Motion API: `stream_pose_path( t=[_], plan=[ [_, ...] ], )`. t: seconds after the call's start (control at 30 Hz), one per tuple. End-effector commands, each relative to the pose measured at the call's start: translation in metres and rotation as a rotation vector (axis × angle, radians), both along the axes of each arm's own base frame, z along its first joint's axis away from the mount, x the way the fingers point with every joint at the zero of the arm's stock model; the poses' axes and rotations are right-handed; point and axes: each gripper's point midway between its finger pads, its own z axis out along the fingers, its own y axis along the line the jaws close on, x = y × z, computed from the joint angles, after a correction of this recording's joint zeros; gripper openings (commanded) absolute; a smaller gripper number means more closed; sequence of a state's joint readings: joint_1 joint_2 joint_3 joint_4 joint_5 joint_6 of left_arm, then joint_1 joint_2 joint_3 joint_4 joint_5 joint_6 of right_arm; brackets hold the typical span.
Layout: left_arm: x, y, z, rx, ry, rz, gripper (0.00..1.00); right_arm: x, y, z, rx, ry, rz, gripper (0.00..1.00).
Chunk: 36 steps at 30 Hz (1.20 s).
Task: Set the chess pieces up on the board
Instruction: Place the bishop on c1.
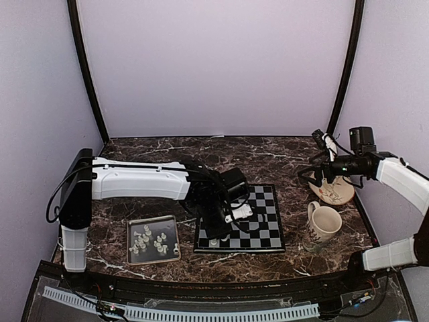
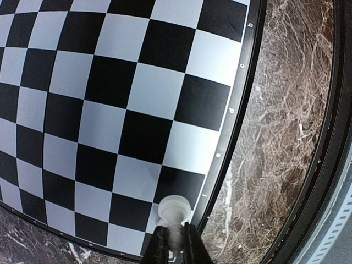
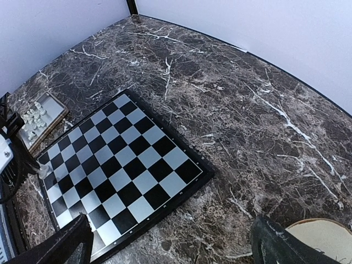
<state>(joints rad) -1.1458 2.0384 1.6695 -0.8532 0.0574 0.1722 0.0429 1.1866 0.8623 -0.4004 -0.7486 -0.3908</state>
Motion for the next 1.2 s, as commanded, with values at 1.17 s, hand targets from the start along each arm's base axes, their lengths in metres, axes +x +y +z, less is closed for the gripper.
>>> stream_pose_path(
  t=[1.17],
  plan=[
    [-0.002, -0.008, -0.020, 0.052, -0.031, -0.017, 0.13, -0.006, 0.003, -0.005, -0.003, -0.030, 0.043, 0.98]
  ],
)
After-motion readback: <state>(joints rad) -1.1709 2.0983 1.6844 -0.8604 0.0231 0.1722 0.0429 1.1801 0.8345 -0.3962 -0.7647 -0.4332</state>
